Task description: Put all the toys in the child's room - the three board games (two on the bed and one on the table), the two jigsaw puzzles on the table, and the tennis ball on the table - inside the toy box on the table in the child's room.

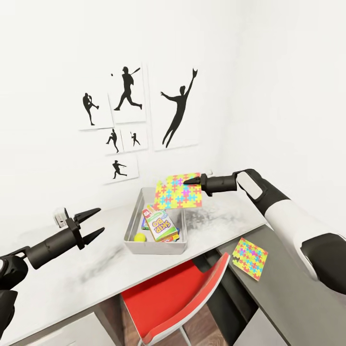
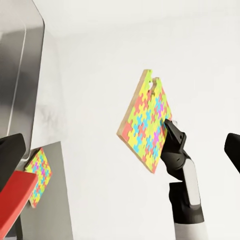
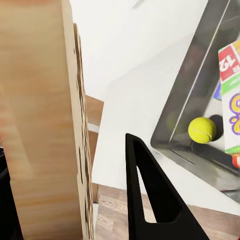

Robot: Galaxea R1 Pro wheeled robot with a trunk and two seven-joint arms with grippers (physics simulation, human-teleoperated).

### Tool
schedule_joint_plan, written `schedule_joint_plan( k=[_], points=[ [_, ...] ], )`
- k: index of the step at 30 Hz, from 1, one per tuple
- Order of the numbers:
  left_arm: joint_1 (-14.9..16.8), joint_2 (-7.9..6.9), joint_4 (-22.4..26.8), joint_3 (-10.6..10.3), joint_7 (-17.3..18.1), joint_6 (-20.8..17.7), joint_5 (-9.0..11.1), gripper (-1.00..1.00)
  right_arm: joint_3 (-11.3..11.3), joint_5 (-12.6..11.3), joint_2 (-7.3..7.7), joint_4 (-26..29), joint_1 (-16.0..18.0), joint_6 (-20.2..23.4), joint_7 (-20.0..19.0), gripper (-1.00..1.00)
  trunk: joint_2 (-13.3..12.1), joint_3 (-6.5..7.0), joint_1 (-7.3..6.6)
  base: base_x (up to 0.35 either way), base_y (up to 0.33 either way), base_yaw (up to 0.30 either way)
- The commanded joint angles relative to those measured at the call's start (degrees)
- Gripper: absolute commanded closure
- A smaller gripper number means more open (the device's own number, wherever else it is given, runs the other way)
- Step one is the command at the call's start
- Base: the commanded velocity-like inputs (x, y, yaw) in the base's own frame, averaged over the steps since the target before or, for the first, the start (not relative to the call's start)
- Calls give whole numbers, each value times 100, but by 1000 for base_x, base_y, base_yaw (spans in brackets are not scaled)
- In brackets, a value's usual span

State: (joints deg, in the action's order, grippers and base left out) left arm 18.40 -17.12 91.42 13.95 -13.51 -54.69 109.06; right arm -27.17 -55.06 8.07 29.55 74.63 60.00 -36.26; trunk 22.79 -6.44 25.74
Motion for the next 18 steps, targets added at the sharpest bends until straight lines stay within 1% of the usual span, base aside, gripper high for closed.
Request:
schedule_joint_plan(
  k=[1,7,9,10,13,18],
  points=[
    [6,2,-1,2,-66,-15,59,-100,-30,22,6,-2,7,0,-48,100,13,-13,4,0,0,0],
    [9,19,-13,-24,-84,3,42,-100,-34,26,11,-2,-73,0,-42,100,13,-12,4,0,0,0],
    [11,29,-15,-38,-89,12,9,-100,-31,31,20,-2,-110,0,-41,100,13,-12,4,0,0,0],
    [12,37,-16,-50,-90,18,-42,-100,-29,33,65,-2,-132,0,-40,100,13,-12,4,0,0,0],
    [13,48,-17,-63,-90,23,-108,-100,-30,32,170,0,-148,0,-40,100,13,-12,4,0,0,0],
    [20,53,-18,-64,-64,24,-166,-100,-15,25,277,17,-141,0,-42,100,13,-12,4,0,0,0]
  ],
)
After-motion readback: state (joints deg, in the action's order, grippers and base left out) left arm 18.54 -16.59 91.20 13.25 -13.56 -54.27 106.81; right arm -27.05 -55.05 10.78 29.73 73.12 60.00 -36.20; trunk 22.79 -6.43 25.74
